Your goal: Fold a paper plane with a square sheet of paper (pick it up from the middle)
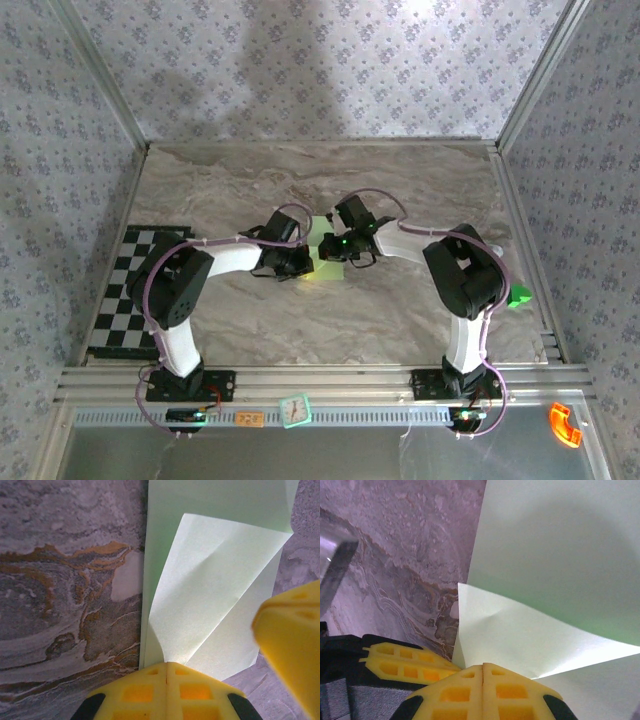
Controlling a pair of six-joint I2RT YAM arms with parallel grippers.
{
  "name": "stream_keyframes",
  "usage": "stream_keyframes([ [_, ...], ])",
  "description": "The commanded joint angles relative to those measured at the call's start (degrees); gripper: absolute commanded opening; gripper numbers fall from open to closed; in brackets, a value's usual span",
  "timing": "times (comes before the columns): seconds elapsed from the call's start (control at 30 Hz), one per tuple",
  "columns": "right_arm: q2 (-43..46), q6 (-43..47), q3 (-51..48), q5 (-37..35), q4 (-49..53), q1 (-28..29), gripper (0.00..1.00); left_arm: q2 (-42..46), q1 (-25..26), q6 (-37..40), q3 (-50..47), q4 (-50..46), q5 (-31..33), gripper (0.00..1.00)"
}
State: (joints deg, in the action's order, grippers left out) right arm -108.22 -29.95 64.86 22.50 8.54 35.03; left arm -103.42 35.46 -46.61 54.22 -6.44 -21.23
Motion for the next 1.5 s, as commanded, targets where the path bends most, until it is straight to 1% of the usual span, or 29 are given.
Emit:
stream_keyframes([
  [0.0,-3.0,-0.5,0.8,0.7,1.4,0.3,0.02,-2.3,0.0,-0.2,-0.9,-4.7,2.2,0.00],
  [0.1,-4.4,-1.7,0.4,1.8,0.5,-0.7,0.02,-2.3,0.0,-0.4,-1.1,-5.4,2.4,0.00],
  [0.23,-5.5,-2.1,-0.2,3.1,-0.3,-3.7,0.02,-2.8,-0.1,-0.8,-1.3,-6.7,2.7,0.00],
  [0.33,-6.3,-1.7,0.1,4.1,-0.4,-7.0,0.02,-3.4,-0.1,-1.2,-1.9,-7.4,2.7,0.00],
  [0.47,-6.9,-1.1,1.6,4.1,0.2,-11.5,0.02,-3.8,-0.1,-1.6,-3.3,-7.5,2.7,0.00],
  [0.57,-6.8,-0.1,3.0,3.1,2.7,-13.2,0.03,-3.6,-0.1,-1.5,-3.4,-7.1,2.3,0.00],
  [0.6,-6.5,0.2,5.2,2.8,3.3,-13.5,0.03,-3.3,-0.1,-1.3,-3.0,-7.0,2.2,0.00],
  [0.7,-4.0,0.2,5.6,2.7,4.3,-13.4,0.03,-2.1,-0.1,-0.5,-1.2,-7.2,1.6,0.00],
  [0.8,0.1,-0.9,4.0,3.1,3.9,-12.6,0.05,0.5,-0.1,0.3,1.9,-7.0,1.2,0.01],
  [0.87,2.7,-2.1,1.1,2.6,3.9,-11.9,0.07,2.4,-0.1,0.7,4.0,-6.6,1.3,0.07],
  [0.93,5.0,-3.8,-1.1,2.2,3.4,-11.4,0.11,3.9,-0.1,1.0,5.6,-6.1,1.8,0.14],
  [1.03,7.3,-8.4,-4.3,1.7,2.0,-10.6,0.22,4.0,-0.3,1.6,7.2,-4.9,2.7,0.20],
  [1.07,7.6,-9.9,-5.4,2.1,1.2,-10.4,0.25,3.5,-0.5,1.7,7.5,-4.7,2.9,0.21],
  [1.2,8.0,-15.1,-8.3,3.0,-2.7,-9.3,0.34,0.8,-1.3,2.1,8.5,-3.3,2.4,0.22],
  [1.3,6.7,-17.3,-8.7,3.4,-4.9,-8.4,0.35,-1.2,-2.3,2.9,9.0,-3.0,2.1,0.22],
  [1.47,4.1,-19.0,-6.9,4.1,-5.8,-7.0,0.36,-3.8,-4.4,2.2,8.3,-0.7,-0.8,0.22],
])
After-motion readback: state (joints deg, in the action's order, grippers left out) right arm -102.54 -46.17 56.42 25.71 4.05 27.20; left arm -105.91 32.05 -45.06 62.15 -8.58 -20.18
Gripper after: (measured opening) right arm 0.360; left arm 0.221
